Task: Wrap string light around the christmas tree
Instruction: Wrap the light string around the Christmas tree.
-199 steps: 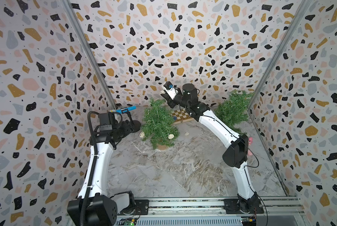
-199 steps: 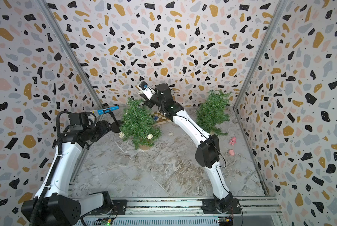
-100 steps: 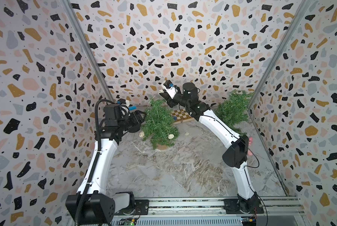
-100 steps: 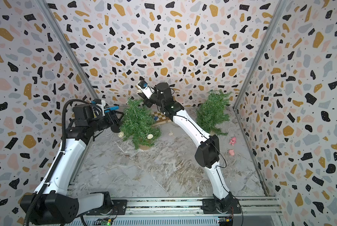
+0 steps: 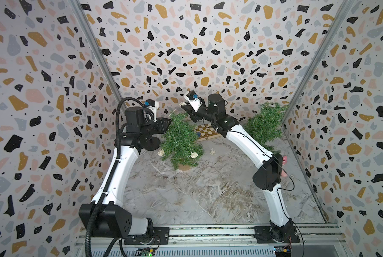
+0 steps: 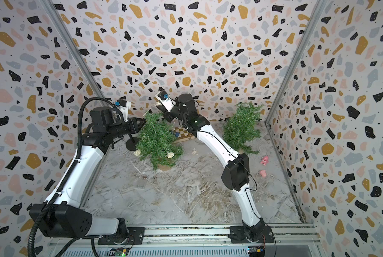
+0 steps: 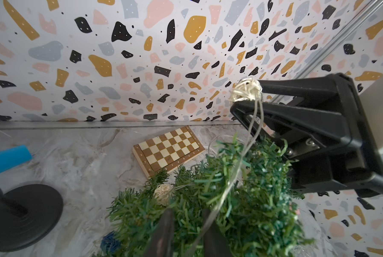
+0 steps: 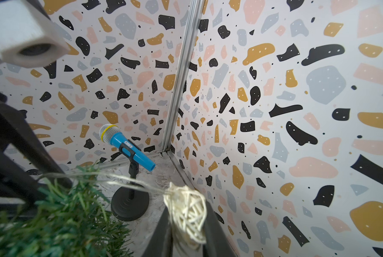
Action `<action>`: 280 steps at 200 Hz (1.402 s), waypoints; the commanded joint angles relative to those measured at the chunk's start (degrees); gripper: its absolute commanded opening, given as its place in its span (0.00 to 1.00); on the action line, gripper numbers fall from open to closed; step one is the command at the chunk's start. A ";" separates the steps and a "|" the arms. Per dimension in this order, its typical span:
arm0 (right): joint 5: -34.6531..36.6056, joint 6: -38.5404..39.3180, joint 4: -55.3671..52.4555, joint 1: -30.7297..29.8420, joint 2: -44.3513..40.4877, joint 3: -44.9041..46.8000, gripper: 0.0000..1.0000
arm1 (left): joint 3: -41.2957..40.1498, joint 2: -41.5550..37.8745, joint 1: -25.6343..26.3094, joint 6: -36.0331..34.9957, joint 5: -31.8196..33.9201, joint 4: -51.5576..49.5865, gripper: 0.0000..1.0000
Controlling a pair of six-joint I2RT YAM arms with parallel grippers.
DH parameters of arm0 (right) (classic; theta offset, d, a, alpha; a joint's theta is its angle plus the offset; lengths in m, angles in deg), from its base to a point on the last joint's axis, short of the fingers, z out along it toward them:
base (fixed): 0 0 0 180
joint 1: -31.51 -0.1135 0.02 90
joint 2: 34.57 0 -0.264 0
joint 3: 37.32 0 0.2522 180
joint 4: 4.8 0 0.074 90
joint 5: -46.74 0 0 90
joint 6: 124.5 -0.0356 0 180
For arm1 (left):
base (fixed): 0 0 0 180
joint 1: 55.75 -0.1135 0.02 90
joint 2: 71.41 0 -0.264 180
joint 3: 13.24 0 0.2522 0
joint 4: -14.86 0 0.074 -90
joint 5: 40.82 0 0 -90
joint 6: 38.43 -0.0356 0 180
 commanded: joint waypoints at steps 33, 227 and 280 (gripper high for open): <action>1.14 -1.55 2.88 0.79 -1.28 -2.48 0.00 | 5.10 -2.03 -0.13 -1.67 10.81 0.79 0.02; 16.05 -11.52 -12.71 8.38 -15.71 16.73 0.00 | 5.67 3.78 -2.59 4.90 7.31 -9.42 0.57; 19.29 -11.68 -18.49 7.28 -20.75 18.68 0.00 | 1.77 -3.23 -2.59 5.18 8.08 -11.08 0.56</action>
